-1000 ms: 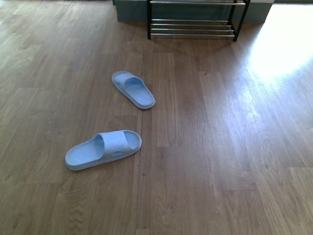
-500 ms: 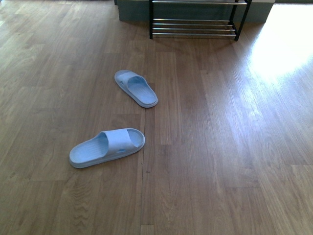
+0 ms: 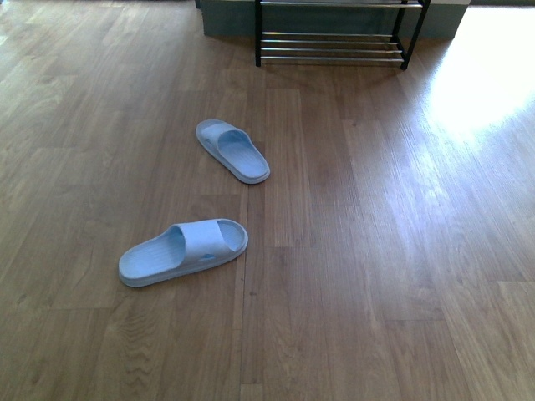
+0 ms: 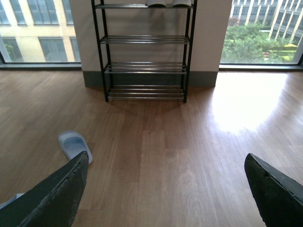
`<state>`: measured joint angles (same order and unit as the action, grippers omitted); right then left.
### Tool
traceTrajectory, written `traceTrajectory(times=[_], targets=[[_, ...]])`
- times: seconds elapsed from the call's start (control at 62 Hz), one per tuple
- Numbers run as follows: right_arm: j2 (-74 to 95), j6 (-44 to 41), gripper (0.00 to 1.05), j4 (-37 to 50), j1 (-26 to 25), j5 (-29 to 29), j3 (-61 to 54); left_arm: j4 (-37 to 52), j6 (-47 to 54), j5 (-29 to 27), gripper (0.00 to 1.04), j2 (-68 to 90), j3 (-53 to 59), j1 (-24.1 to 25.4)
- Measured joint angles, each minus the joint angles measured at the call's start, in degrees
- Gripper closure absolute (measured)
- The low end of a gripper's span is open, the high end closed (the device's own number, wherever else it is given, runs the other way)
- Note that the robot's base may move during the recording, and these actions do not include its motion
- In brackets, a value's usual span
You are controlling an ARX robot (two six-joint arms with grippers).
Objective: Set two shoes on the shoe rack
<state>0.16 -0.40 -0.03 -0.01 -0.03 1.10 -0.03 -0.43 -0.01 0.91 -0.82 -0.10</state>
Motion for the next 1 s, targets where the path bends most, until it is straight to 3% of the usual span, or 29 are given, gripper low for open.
traceTrajectory(times=[1.0], targets=[[0.0,0.0,0.09,0.0,0.0,-0.22,0.0,0.0,-0.02,-0.17,0.09,0.0,0.0,0.0]])
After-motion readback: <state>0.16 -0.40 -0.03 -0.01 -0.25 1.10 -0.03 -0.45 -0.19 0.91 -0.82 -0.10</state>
